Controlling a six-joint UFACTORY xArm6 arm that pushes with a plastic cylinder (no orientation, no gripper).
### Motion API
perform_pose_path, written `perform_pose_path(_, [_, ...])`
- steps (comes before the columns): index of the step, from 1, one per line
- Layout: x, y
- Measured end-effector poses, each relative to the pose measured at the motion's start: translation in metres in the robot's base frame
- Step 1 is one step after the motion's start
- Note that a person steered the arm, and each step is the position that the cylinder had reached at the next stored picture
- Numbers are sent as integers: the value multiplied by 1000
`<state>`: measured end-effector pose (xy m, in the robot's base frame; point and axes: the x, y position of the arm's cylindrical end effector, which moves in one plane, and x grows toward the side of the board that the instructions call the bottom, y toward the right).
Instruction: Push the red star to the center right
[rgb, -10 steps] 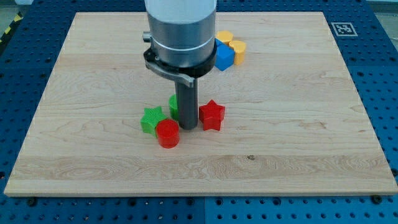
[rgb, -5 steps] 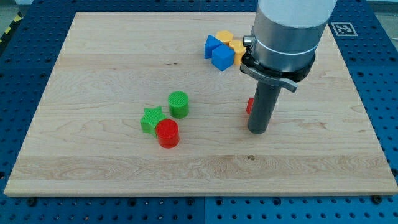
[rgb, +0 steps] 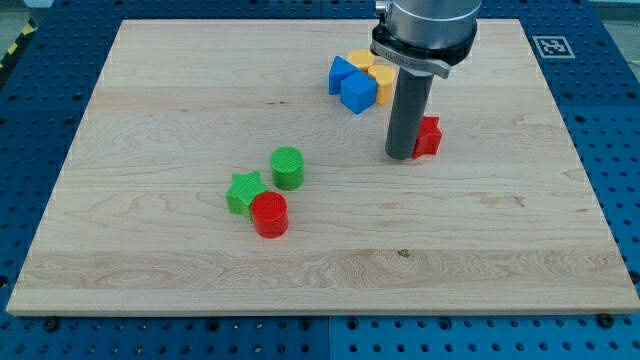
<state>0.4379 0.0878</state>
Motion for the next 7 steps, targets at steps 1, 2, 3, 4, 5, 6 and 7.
perform_pose_path(1, [-10, 0])
perform_pose_path(2, [-10, 7])
perform_pose_path(3, [-13, 42])
perform_pose_path(4, [-24, 84])
perform_pose_path(5, [-31, 101])
perform_pose_path(6, [-39, 78])
perform_pose_path(7, [-60, 62])
